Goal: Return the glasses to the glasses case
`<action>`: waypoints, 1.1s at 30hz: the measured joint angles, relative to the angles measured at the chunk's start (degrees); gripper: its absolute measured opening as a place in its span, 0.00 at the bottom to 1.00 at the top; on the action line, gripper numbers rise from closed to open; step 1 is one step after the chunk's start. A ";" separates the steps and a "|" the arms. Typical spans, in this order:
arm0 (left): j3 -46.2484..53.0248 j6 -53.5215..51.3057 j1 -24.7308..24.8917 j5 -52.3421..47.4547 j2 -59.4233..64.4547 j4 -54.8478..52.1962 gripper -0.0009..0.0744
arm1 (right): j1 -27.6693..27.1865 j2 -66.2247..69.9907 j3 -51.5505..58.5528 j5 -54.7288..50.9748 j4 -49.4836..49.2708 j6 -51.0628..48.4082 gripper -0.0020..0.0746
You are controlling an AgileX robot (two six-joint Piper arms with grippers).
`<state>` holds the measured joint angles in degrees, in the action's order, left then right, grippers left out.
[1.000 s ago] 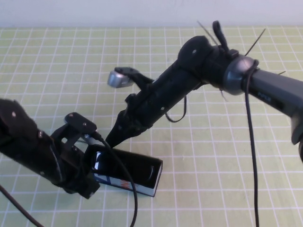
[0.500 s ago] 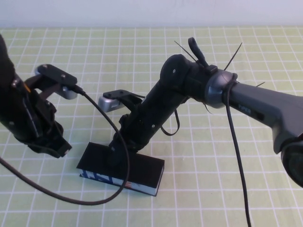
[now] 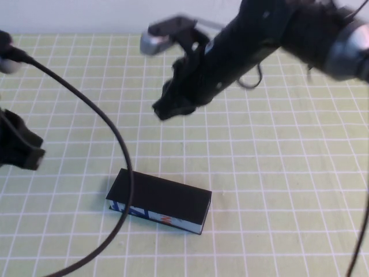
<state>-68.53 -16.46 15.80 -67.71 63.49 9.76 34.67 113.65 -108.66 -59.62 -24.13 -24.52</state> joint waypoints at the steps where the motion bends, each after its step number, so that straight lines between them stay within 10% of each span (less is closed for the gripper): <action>1: 0.00 0.23 0.00 0.77 -1.79 0.00 0.01 | 0.00 -2.25 0.00 0.27 1.46 1.09 0.00; 13: 4.38 1.43 0.00 3.74 -20.29 0.00 0.01 | 0.00 -23.33 7.54 0.89 13.03 9.06 0.00; 33: 37.47 7.07 0.00 17.69 -59.03 0.58 0.01 | 0.00 -71.13 61.78 31.96 32.02 23.58 0.00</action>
<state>-31.06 -9.39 15.80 -50.02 4.47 10.34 34.67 42.52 -46.88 -27.66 7.89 -0.94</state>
